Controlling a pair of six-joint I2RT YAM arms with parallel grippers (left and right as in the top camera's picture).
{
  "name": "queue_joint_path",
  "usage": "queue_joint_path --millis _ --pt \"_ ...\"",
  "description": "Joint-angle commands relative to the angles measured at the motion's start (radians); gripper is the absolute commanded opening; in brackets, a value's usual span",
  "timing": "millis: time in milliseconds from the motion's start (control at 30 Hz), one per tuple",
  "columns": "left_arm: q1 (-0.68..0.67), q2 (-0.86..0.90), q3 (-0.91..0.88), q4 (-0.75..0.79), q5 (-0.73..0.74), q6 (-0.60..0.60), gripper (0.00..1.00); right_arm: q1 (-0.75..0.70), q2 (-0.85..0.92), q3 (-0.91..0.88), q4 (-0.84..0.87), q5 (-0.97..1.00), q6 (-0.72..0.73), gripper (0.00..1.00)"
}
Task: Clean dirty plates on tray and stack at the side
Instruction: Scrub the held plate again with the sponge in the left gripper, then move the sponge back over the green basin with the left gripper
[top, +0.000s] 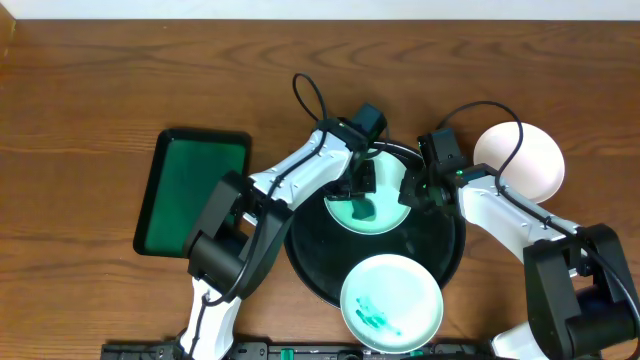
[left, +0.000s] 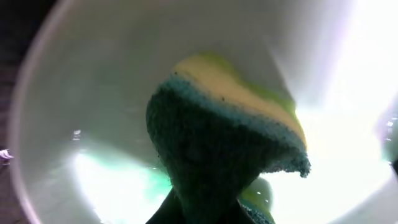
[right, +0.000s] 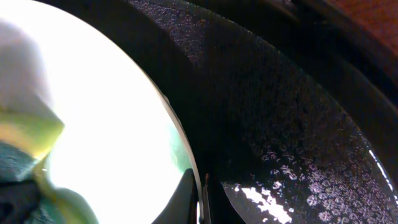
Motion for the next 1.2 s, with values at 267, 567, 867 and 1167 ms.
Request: queue_joint_path --millis 267,567,867,1167 --pt "0.035 -0.122 -0.023 -0.110 -0.361 0.074 0.07 -0.014 0.018 0.000 -0.039 0.044 -0.025 0.01" --pt "0.072 -0.351 -0.023 -0.283 -0.346 0.080 0.07 -0.013 0.016 0.000 -0.040 0.036 -0.094 0.01" --pt "0.372 -0.388 -0.026 -0.436 -0.293 0.128 0.07 -0.012 -0.074 0.000 -0.060 -0.016 -0.214 0.01" --pt "0.649 -0.387 -0.026 -0.422 -0.116 0.288 0.07 -0.007 -0.326 0.001 -0.109 -0.016 -0.326 0.01"
